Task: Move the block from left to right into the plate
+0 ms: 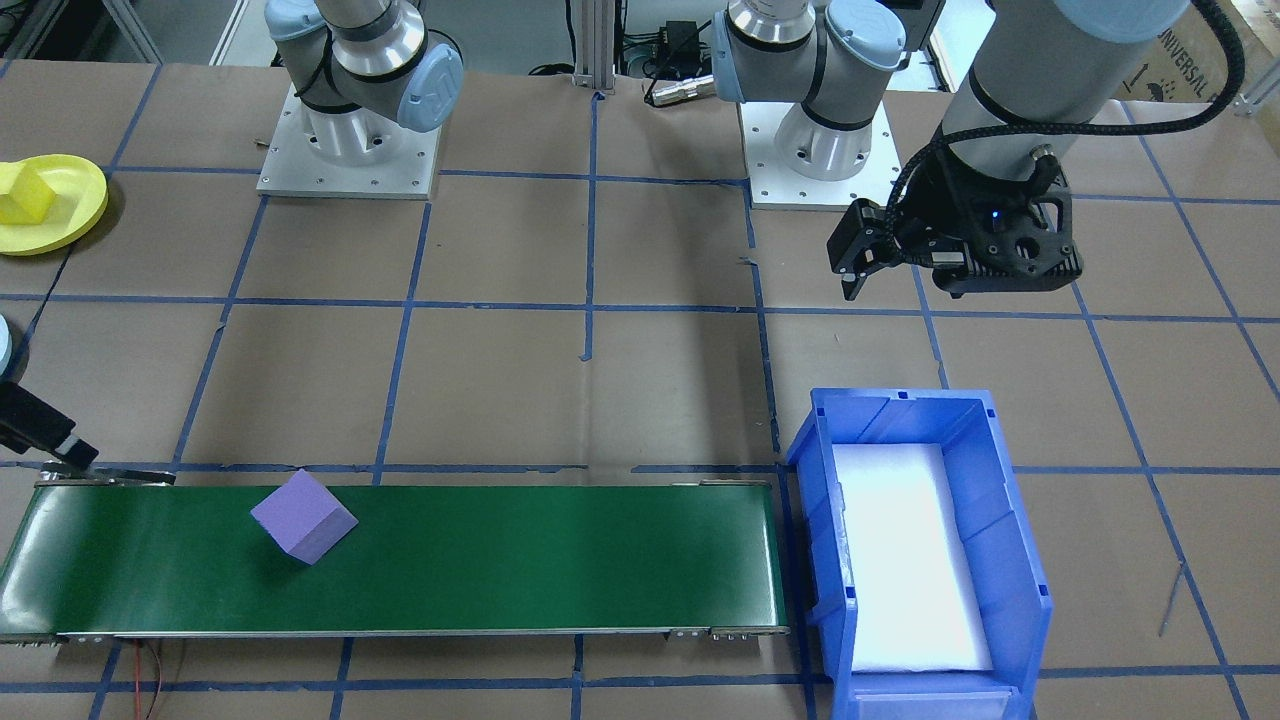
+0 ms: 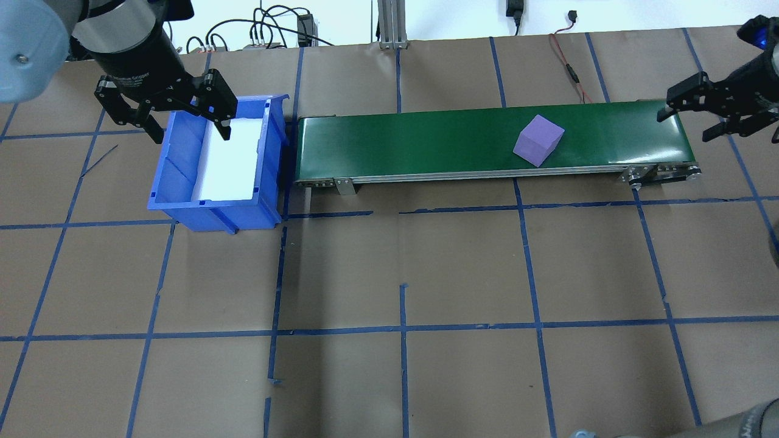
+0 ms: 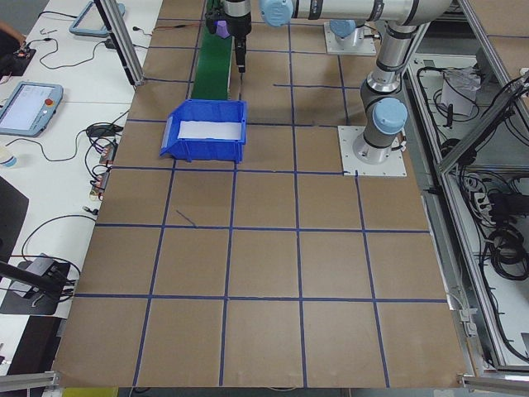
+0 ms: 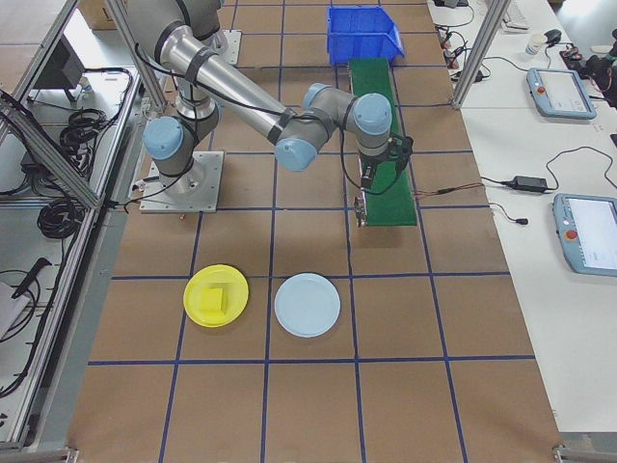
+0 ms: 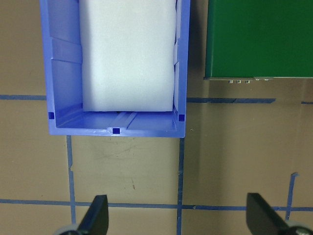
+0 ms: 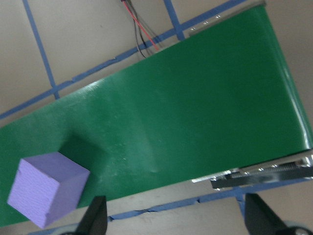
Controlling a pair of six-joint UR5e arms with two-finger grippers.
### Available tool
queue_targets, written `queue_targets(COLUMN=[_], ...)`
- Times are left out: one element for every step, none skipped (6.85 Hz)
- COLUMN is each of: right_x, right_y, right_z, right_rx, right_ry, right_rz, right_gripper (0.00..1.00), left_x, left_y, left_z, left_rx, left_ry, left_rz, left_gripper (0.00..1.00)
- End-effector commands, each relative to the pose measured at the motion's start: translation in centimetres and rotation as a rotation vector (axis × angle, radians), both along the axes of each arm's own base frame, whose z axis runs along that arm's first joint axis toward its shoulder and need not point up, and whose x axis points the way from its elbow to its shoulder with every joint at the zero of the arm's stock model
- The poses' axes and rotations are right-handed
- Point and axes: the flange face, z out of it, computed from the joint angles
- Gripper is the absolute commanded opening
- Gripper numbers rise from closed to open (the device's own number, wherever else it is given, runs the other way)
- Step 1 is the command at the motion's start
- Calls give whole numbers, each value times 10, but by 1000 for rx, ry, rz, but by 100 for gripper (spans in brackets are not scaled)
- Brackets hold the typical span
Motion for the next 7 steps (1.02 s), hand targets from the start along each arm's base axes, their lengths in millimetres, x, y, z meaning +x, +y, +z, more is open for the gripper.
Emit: queue_targets(right_x=[57, 65, 67, 65, 65, 65, 67], right_y=[-31, -36, -39, -41, -42, -42, -41], right_z=[-1, -8, -19, -30, -38, -46, -58], right_rx=[20, 16, 17, 33, 49, 64, 85], right_ry=[-64, -64, -68, -64, -69, -73, -79], right_rz=[-38, -47, -55, -52, -54, -55, -54], right_gripper=[100, 100, 100, 100, 100, 100, 100], left_x=[-1, 0, 2, 2, 2, 0, 0], left_y=[0, 0, -1, -2, -2, -1, -1], left_z=[1, 2, 1, 2, 2, 2, 0], left_rx=[-2, -4, -6, -11, -11, -11, -7], left_ry=[-1, -3, -2, -3, -1, -1, 0], left_rz=[-2, -32, -46, -46, -45, -48, -39], left_gripper=[100, 100, 100, 100, 100, 100, 100])
